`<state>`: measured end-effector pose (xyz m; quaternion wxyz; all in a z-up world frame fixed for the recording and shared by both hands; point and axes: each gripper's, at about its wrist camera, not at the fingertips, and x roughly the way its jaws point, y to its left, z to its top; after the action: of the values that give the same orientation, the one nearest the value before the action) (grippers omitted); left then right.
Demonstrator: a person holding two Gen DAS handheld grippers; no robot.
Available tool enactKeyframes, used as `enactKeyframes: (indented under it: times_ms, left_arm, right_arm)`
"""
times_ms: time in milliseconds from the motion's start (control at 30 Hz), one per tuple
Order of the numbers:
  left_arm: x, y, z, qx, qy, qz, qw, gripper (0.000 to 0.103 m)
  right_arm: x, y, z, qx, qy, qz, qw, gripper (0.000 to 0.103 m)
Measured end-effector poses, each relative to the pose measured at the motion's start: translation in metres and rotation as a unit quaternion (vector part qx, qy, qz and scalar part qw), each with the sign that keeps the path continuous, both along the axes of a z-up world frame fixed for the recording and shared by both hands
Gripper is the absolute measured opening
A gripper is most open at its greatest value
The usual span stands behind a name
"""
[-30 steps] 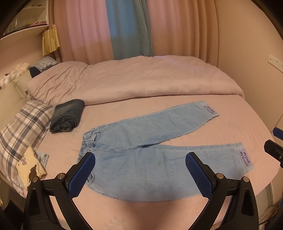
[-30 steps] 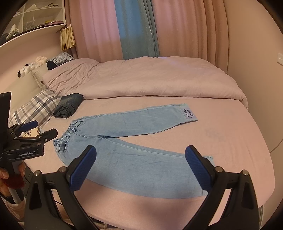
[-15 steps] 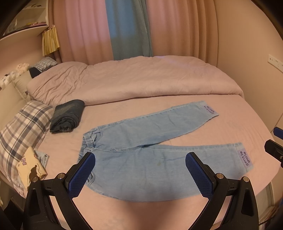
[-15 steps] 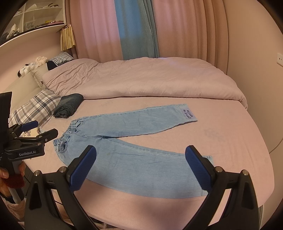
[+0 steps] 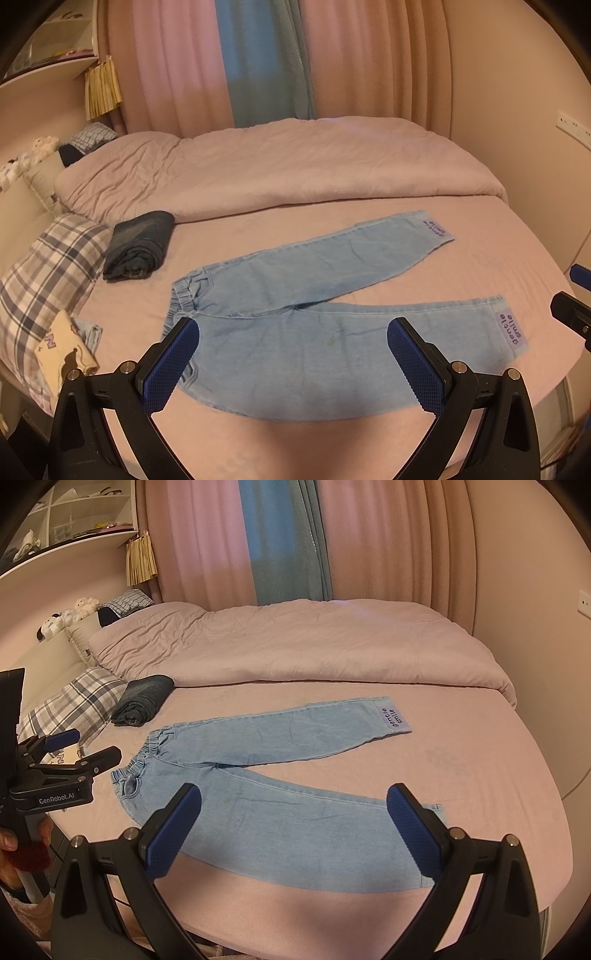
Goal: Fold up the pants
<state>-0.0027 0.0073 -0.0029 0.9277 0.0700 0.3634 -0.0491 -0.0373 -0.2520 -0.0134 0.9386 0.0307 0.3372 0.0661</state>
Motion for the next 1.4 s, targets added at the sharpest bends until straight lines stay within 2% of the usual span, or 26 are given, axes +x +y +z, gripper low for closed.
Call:
enactKeyframes:
  times_ms: [400, 467, 600, 667, 767, 900, 967, 1100, 1167, 1233, 1267, 1300, 1333, 1367, 1400]
  left_arm:
    - [0.002, -0.001, 0.0, -0.004, 0.001, -0.004, 1.0, 0.102]
    - [0.005, 0.002, -0.003, -0.016, 0.005, -0.007, 0.9998, 0.102]
    - [0.016, 0.028, -0.022, -0.094, 0.026, -0.018, 0.995, 0.102]
    - [0.024, 0.048, -0.037, -0.116, 0.041, 0.006, 0.9923, 0.102]
    - [0.032, 0.087, -0.064, -0.124, 0.062, 0.064, 0.9883, 0.102]
    - [0.035, 0.143, -0.099, -0.126, 0.075, 0.143, 0.9788, 0.102]
    - [0.037, 0.166, -0.116, -0.141, 0.089, 0.168, 0.9717, 0.102]
    - [0.048, 0.201, -0.157, -0.205, 0.135, 0.199, 0.9487, 0.102]
    - [0.058, 0.212, -0.177, -0.226, 0.154, 0.212, 0.9381, 0.101]
    - [0.065, 0.216, -0.187, -0.232, 0.162, 0.218, 0.934, 0.095]
    - [0.068, 0.218, -0.191, -0.235, 0.163, 0.223, 0.9319, 0.089]
    - [0.073, 0.22, -0.195, -0.238, 0.165, 0.226, 0.9301, 0.077]
    - [0.075, 0.222, -0.196, -0.242, 0.163, 0.229, 0.9286, 0.069]
    - [0.078, 0.225, -0.199, -0.242, 0.16, 0.237, 0.9273, 0.052]
    - [0.083, 0.231, -0.203, -0.244, 0.16, 0.246, 0.9245, 0.038]
  right_arm:
    - [0.001, 0.0, 0.001, -0.002, 0.002, 0.0, 1.0, 0.101]
    - [0.001, 0.001, -0.001, -0.001, 0.003, 0.002, 1.0, 0.101]
    - [0.005, 0.007, -0.014, 0.006, 0.014, 0.02, 1.0, 0.101]
    - [0.01, 0.018, -0.032, 0.009, 0.031, 0.046, 0.998, 0.101]
    - [0.017, 0.04, -0.066, 0.0, 0.062, 0.09, 0.994, 0.1]
    - [0.024, 0.075, -0.103, -0.021, 0.082, 0.149, 0.985, 0.099]
    - [0.028, 0.094, -0.119, -0.026, 0.087, 0.184, 0.979, 0.098]
    - [0.033, 0.137, -0.147, -0.028, 0.091, 0.261, 0.961, 0.095]
    - [0.038, 0.165, -0.164, -0.03, 0.094, 0.299, 0.949, 0.088]
    - [0.041, 0.19, -0.178, -0.041, 0.099, 0.322, 0.941, 0.082]
    - [0.041, 0.204, -0.187, -0.05, 0.096, 0.338, 0.935, 0.077]
    - [0.042, 0.215, -0.193, -0.063, 0.094, 0.347, 0.931, 0.073]
    - [0.042, 0.229, -0.202, -0.084, 0.094, 0.355, 0.926, 0.063]
    - [0.042, 0.238, -0.208, -0.099, 0.092, 0.361, 0.923, 0.055]
    - [0.042, 0.243, -0.214, -0.113, 0.088, 0.363, 0.921, 0.051]
